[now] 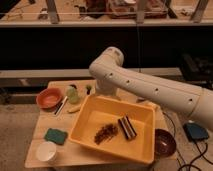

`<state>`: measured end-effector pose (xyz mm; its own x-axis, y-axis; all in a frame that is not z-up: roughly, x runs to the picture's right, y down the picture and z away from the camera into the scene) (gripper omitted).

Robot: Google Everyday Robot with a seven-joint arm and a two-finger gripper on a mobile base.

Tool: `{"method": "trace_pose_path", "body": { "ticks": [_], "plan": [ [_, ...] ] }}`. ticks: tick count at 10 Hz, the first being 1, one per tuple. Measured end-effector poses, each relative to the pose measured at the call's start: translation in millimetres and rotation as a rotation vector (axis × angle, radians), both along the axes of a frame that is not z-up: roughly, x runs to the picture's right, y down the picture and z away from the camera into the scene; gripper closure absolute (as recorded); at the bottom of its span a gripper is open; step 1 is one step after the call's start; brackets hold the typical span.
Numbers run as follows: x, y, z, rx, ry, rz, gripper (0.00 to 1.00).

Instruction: Wipe red bowl with sponge

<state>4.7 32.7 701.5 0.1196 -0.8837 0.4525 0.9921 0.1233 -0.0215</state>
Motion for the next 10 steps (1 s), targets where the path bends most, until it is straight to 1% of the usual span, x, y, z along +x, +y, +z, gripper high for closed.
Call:
{"method": "trace_pose_path", "body": {
  "ticks": [6, 7, 8, 10],
  "plan": [
    [-0.1, -0.1, 0.1, 0.001, 0.0, 0.0, 0.2],
    [-1.1, -1.2, -0.6, 0.009, -0.004, -0.004, 0.2],
    [-5.5, -5.1, -4.7, 0.029, -0.02, -0.033, 0.2],
    [-34.1, -10.8, -11.5, 0.065, -0.062, -0.099, 0.2]
  ]
}}
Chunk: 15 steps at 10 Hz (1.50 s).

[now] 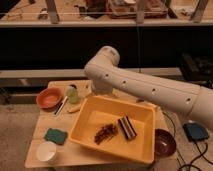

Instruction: Wipe red bowl with sponge

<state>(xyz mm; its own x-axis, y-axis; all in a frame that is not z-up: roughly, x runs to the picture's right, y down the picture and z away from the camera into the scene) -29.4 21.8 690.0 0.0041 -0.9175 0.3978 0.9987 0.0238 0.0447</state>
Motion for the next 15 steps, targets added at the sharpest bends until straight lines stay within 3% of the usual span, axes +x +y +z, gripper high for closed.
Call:
{"method": "trace_pose_path", "body": {
  "ticks": [2, 4, 5, 9, 11, 13, 15],
  "plan": [
    [-51.4, -4.0, -5.7, 0.031, -0.061, -0.088, 0.2],
    [-99.8, -5.4, -7.8, 0.032, -0.112, -0.165, 0.2],
    [-111.4, -6.2, -8.6, 0.031, -0.123, -0.181, 0.2],
    [-115.5, -5.3, -5.7, 0.033, -0.141, -0.198, 0.2],
    [-126.8, 1.2, 6.6, 0.051, -0.214, -0.251, 0.2],
    [-161.3, 16.1, 22.1, 0.071, -0.312, -0.349, 0.2],
    [-177.8, 28.7, 35.8, 0.069, -0.341, -0.4, 0.2]
  ]
}}
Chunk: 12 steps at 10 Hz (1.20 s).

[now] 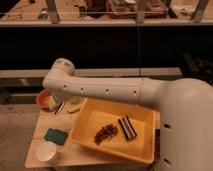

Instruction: Wipe red bowl with sponge

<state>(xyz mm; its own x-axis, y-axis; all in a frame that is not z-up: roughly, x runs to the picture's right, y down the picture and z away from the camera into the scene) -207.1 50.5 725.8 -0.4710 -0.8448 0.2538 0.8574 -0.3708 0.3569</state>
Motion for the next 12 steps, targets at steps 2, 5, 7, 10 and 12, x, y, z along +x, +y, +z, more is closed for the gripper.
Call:
{"method": "trace_pose_path", "body": {
  "ticks": [2, 5, 7, 10, 12],
  "plan": [
    [2.2, -0.6, 0.6, 0.0, 0.003, 0.003, 0.2],
    [-4.6, 3.3, 2.7, 0.013, -0.046, -0.025, 0.2],
    [-33.1, 19.5, 12.4, 0.038, -0.15, -0.12, 0.2],
    [-69.0, 46.5, 28.5, 0.05, -0.273, -0.275, 0.2],
    [-76.9, 66.7, 38.6, 0.025, -0.319, -0.343, 0.2]
  ]
}}
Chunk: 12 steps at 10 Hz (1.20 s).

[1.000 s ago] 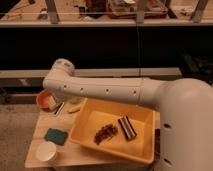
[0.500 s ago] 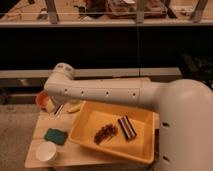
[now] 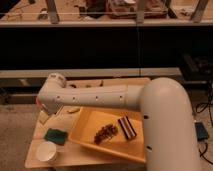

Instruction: Wipe red bowl with sponge

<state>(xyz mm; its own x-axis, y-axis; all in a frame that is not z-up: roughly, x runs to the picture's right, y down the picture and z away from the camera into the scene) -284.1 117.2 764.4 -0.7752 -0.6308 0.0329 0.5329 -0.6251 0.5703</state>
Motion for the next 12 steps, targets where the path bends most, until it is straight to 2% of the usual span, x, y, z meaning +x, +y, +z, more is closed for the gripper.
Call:
{"method": "trace_pose_path", "body": {
  "ticks": [1, 3, 5, 7, 12],
  "plan": [
    [-3.8, 17.9, 6.4, -0.019, -0.02, -0.032, 0.2],
    [3.5, 44.4, 14.7, -0.044, -0.036, -0.051, 0.2],
    [12.2, 67.6, 11.1, -0.048, -0.053, -0.067, 0.2],
    [12.4, 88.3, 16.3, -0.053, -0.062, -0.077, 0.2],
    [9.4, 108.6, 31.0, -0.07, -0.066, -0.091, 0.2]
  ]
}}
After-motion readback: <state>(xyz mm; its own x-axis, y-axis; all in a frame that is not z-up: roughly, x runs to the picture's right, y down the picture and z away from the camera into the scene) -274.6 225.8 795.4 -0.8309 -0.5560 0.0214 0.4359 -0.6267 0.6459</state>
